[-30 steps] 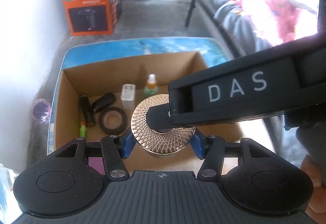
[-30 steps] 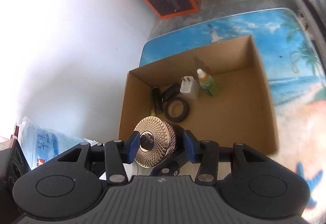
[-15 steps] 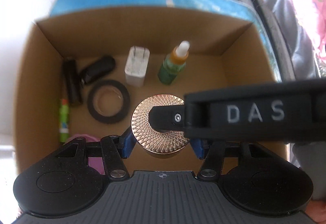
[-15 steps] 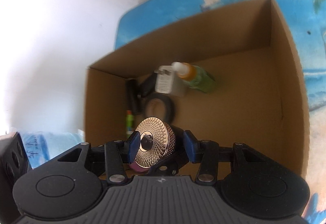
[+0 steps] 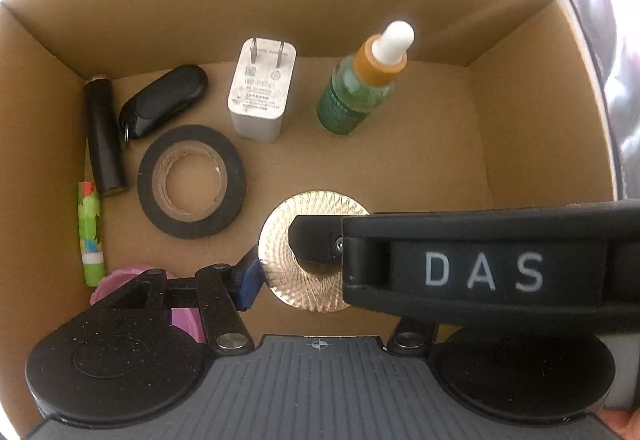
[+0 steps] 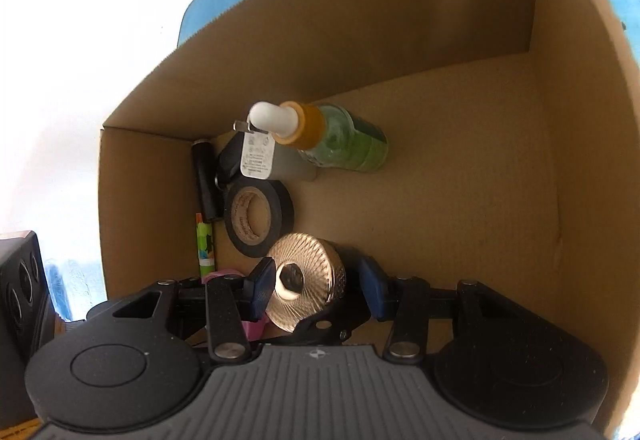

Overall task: Organize rigid objects
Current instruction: 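Carry the gold jar into the box and open the right gripper, then withdraw the open right gripper out of the box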

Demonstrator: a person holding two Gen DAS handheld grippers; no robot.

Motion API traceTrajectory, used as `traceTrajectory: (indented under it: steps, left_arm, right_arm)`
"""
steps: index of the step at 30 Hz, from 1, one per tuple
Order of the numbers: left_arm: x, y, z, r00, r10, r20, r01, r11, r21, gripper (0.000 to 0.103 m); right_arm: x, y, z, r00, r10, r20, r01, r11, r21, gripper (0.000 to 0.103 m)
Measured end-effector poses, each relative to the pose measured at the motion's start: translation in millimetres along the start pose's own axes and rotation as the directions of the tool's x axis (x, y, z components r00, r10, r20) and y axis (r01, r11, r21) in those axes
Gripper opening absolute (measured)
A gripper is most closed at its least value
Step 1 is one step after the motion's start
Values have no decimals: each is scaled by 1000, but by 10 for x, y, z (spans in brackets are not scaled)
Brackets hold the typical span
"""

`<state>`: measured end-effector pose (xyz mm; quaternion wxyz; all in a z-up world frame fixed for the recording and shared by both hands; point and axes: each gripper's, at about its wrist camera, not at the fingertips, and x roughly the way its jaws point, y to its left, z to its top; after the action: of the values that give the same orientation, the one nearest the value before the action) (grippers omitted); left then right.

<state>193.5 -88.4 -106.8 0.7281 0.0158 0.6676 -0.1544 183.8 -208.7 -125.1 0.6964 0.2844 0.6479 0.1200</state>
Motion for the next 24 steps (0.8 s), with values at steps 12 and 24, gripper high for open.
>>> traceTrajectory:
  steps: [12,24]
  left_arm:
    - [-422,-51,-309,988,14,153,-21,999,43,73]
    - [-1413,-34,-1159,877,-81,473,13,989,144,73]
  right_arm:
    - [-596,163,-189,984,-27,173,33,999,-34,51]
    - [-1514,485,-995,920,69,387,-65,998,-23,53]
